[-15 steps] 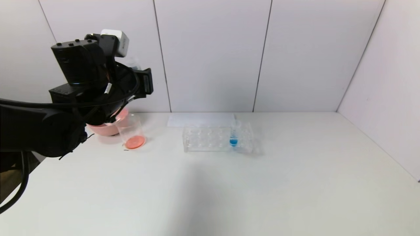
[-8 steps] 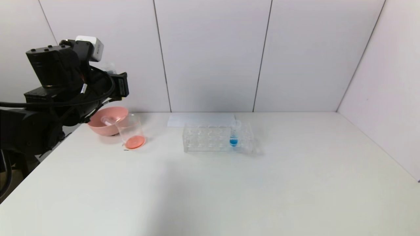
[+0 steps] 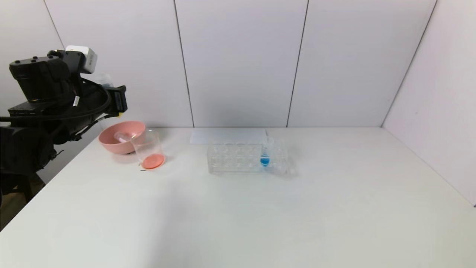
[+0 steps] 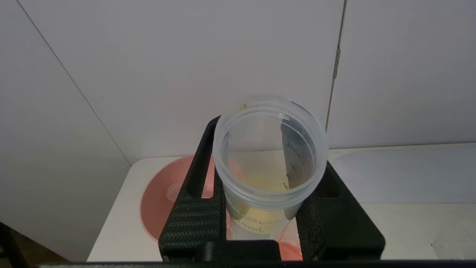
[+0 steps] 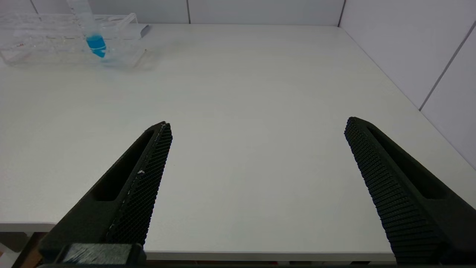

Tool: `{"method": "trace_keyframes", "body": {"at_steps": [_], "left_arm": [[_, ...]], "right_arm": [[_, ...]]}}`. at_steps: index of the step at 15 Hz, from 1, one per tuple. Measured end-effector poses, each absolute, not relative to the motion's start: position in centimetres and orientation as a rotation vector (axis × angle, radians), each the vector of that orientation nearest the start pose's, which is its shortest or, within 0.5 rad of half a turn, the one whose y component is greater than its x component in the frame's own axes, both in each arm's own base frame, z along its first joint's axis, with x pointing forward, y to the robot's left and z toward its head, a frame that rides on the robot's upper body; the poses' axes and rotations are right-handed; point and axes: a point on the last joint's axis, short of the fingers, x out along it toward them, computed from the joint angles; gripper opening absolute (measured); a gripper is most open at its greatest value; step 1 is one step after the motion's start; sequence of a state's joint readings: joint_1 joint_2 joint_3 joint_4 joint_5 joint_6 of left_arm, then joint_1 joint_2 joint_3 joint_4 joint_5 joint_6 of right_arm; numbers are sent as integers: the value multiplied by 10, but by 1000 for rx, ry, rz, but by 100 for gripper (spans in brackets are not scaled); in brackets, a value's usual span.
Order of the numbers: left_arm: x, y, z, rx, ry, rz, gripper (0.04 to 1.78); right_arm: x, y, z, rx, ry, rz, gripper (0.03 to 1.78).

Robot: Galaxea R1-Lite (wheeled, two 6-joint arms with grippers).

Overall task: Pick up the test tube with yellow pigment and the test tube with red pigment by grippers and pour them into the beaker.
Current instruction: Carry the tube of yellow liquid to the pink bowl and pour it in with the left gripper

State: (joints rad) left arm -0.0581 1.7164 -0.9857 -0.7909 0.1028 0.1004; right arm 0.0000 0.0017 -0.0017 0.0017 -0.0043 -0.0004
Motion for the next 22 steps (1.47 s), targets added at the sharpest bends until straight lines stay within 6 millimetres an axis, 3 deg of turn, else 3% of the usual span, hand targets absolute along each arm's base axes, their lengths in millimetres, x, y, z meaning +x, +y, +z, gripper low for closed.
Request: {"method": "trace_keyframes", "body": {"at_steps": [7, 18, 22], "left_arm": [[332, 26, 229, 102, -21, 64, 52], [347, 35, 198, 101, 71, 38, 52], [345, 51, 190, 220, 98, -14, 52]], "right_arm": [[-23, 0, 76, -1, 2, -4, 170], [-23, 0, 76, 0, 2, -4, 170], [-23, 0, 76, 0, 2, -4, 170]]}}
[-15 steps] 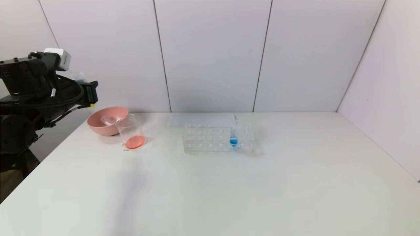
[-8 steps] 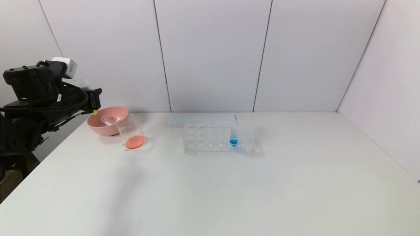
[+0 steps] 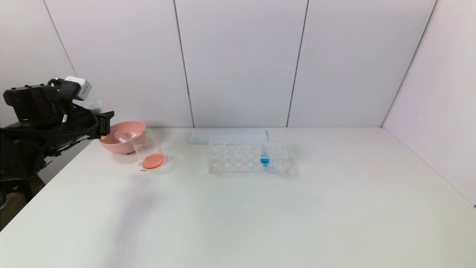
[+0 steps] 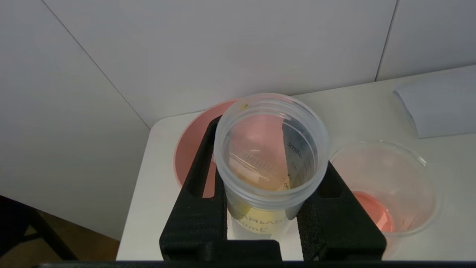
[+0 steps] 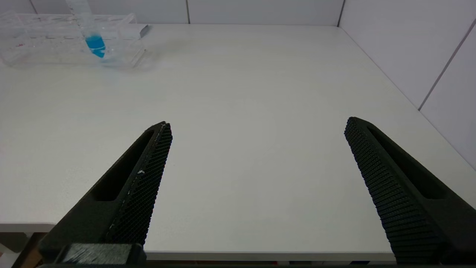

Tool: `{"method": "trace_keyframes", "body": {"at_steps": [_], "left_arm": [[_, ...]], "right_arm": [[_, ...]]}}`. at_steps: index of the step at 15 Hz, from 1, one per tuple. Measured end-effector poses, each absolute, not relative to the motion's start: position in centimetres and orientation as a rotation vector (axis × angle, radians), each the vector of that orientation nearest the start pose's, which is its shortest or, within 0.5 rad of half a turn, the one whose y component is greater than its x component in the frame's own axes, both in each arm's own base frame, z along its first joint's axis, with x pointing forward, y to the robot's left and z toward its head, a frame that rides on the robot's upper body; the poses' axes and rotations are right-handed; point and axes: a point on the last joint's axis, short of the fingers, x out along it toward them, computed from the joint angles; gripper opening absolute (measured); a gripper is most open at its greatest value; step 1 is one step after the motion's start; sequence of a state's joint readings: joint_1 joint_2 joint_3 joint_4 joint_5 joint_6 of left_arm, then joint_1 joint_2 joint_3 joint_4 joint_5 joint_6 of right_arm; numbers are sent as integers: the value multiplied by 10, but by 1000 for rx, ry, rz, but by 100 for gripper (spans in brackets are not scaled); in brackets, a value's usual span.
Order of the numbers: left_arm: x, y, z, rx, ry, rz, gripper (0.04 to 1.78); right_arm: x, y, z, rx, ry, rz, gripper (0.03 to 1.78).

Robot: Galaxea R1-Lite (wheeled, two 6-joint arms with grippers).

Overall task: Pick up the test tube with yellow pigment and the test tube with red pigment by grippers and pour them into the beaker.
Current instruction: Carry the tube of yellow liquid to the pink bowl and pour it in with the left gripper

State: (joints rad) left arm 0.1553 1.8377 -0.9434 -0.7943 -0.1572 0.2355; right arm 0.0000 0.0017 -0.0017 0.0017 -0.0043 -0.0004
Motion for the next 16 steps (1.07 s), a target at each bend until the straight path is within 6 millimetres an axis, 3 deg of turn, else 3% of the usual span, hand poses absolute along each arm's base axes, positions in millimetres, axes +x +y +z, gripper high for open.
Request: {"method": "trace_keyframes", "body": {"at_steps": [7, 16], "left_arm": [[349, 71, 188, 360, 142, -219, 52], [356, 72, 184, 384, 128, -332, 52]], "right_arm": [[-23, 0, 76, 0, 2, -4, 170], [-23, 0, 76, 0, 2, -4, 170]]}}
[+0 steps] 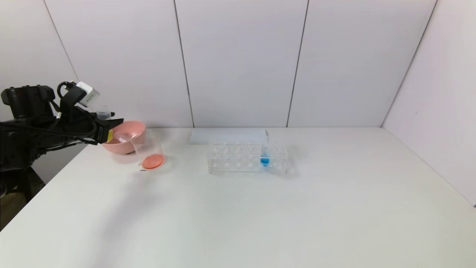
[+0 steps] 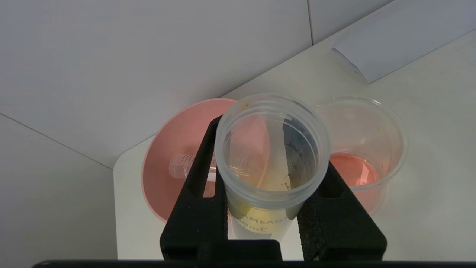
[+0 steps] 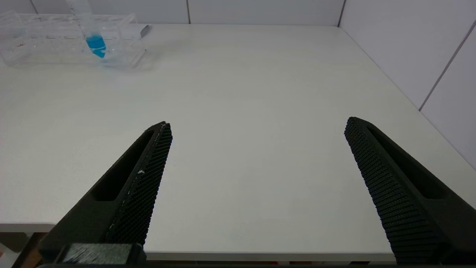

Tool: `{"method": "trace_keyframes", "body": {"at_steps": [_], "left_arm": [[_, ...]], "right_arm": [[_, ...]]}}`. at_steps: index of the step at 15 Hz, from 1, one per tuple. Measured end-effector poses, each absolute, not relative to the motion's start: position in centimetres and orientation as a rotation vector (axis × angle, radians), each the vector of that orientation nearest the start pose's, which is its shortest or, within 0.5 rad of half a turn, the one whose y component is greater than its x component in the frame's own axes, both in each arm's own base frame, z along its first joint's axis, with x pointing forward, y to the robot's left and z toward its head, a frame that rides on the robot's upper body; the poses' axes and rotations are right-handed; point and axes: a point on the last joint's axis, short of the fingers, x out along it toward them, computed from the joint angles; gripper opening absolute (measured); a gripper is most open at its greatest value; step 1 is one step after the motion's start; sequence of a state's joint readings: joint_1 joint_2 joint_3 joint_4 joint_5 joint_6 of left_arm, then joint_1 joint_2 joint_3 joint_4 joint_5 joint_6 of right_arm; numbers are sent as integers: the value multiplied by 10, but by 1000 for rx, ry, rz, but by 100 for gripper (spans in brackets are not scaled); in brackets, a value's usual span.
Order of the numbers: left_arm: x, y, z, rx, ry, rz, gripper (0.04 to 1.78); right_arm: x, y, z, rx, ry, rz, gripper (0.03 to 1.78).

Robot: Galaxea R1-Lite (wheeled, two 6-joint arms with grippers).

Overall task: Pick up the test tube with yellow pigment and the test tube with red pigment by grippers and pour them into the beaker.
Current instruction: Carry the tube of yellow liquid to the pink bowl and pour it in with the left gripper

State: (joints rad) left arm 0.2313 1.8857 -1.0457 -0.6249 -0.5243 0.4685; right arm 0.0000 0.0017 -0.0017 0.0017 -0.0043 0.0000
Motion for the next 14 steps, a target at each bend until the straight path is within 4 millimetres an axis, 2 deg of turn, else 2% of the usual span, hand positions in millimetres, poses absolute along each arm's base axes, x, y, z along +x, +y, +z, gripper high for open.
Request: {"method": "trace_keyframes", "body": {"at_steps": [9, 14], "left_arm": [[364, 73, 167, 361, 153, -390, 52], [366, 72, 166, 365, 139, -444, 52]], "right_arm": [[-23, 0, 76, 0, 2, -4, 170], [-23, 0, 76, 0, 2, -4, 170]]}}
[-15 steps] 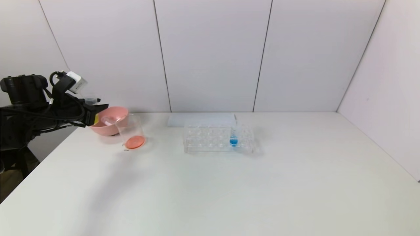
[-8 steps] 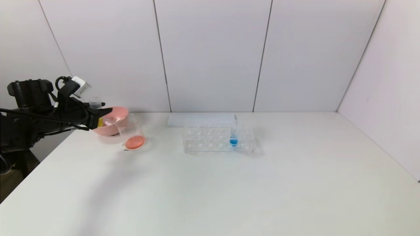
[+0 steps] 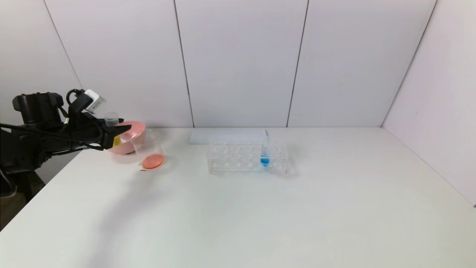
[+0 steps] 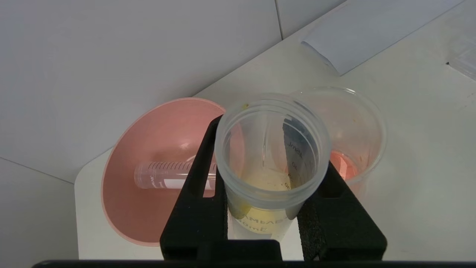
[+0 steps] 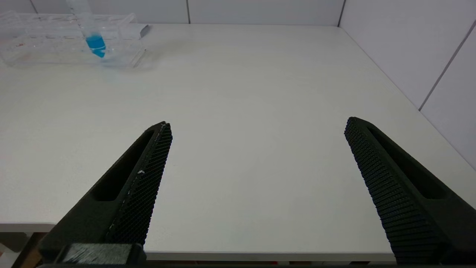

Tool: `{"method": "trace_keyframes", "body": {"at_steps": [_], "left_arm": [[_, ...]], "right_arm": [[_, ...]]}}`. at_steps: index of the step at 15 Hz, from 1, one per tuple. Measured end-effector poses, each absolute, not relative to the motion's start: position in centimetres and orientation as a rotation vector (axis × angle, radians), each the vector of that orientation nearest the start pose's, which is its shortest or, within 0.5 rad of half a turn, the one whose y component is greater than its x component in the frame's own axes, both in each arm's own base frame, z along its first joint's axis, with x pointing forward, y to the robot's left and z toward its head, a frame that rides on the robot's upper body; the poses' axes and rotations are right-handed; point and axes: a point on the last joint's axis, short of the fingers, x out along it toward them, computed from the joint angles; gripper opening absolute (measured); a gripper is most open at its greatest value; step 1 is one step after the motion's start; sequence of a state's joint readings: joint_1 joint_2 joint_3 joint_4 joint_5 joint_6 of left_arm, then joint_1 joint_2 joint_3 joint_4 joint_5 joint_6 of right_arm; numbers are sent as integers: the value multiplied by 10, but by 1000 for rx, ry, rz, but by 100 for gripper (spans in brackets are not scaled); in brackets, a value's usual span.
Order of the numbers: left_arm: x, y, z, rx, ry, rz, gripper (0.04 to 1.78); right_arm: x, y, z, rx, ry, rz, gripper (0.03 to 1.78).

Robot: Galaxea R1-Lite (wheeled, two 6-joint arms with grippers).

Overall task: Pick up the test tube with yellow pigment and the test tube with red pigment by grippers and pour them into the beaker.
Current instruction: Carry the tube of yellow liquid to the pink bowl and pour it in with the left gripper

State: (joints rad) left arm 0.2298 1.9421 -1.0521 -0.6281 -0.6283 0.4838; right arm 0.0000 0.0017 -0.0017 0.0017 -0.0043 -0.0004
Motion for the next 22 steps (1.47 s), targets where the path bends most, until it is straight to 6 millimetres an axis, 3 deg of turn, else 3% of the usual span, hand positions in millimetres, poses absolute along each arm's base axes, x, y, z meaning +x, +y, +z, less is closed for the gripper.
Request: {"method": "trace_keyframes", "body": {"at_steps": [9, 22], "left_arm": [[368, 73, 169, 487, 173, -530, 52], [374, 92, 178, 772, 289, -625, 52]], "right_arm": [[-23, 0, 76, -1, 2, -4, 170], [-23, 0, 76, 0, 2, -4, 170]]}}
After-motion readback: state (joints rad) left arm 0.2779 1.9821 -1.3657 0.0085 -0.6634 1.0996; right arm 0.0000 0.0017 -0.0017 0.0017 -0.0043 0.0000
